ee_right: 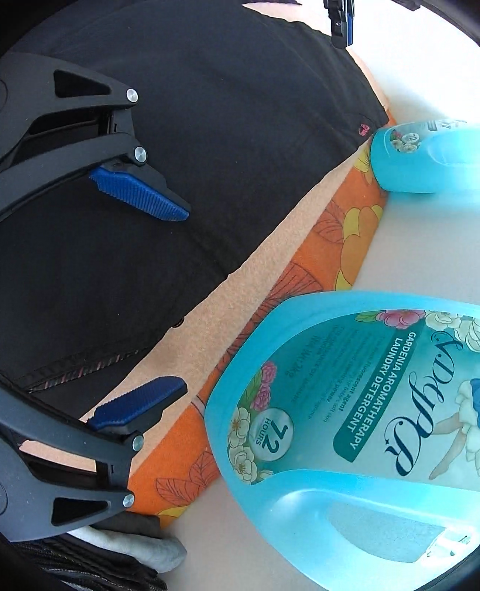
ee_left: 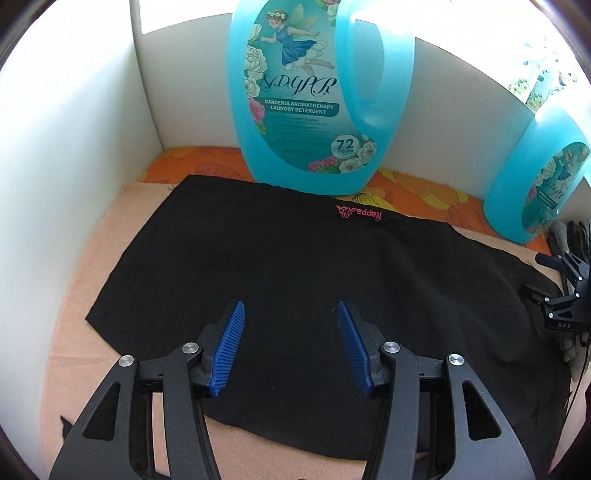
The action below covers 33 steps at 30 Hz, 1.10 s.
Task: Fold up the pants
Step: 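Move both tools toward the trousers' waistband and cuff ends, then grasp the trouser leg with the right tool while the left tool grasps the waistband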
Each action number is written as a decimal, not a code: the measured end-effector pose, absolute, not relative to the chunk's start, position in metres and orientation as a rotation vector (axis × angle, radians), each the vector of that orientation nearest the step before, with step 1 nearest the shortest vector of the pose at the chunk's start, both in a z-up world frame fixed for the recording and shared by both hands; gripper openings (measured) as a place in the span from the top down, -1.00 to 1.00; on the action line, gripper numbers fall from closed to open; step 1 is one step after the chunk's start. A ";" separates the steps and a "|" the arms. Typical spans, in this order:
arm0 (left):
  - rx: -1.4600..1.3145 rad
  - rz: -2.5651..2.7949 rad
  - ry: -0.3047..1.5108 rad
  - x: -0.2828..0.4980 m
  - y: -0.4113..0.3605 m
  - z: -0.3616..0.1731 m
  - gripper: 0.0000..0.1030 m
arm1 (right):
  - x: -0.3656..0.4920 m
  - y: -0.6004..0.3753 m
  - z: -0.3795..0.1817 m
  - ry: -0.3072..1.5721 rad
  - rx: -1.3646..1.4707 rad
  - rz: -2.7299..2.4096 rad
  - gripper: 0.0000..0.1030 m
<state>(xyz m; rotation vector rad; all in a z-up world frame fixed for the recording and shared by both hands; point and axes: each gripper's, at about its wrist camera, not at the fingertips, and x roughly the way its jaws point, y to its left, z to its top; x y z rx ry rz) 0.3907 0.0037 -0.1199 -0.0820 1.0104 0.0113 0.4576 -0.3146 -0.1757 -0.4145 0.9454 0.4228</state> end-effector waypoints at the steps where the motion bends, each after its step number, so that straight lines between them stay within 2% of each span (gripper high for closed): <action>1: -0.084 0.021 1.007 0.394 0.007 -0.118 0.00 | 0.457 -0.316 -0.176 0.950 -0.391 0.444 -0.57; 2: -0.086 0.030 1.004 0.396 0.009 -0.116 0.00 | 0.456 -0.316 -0.176 0.954 -0.376 0.458 -0.36; 4: -0.099 0.047 0.997 0.400 0.015 -0.115 0.00 | 0.448 -0.312 -0.174 0.930 -0.421 0.453 -0.22; 6: -0.136 0.053 1.007 0.406 0.021 -0.115 0.00 | 0.443 -0.309 -0.172 0.912 -0.465 0.432 0.43; 9: -0.196 0.049 1.018 0.414 0.027 -0.118 0.00 | 0.436 -0.311 -0.166 0.901 -0.452 0.418 0.72; 18: -0.216 0.037 1.023 0.425 0.015 -0.122 -0.01 | 0.402 -0.316 -0.139 0.844 -0.377 0.459 0.81; 25: -0.288 0.009 1.007 0.431 0.017 -0.115 -0.08 | 0.338 -0.309 -0.111 0.764 -0.349 0.545 0.81; 33: -0.425 -0.011 1.020 0.438 0.024 -0.115 -0.08 | 0.281 -0.285 -0.128 0.832 -0.373 0.651 0.82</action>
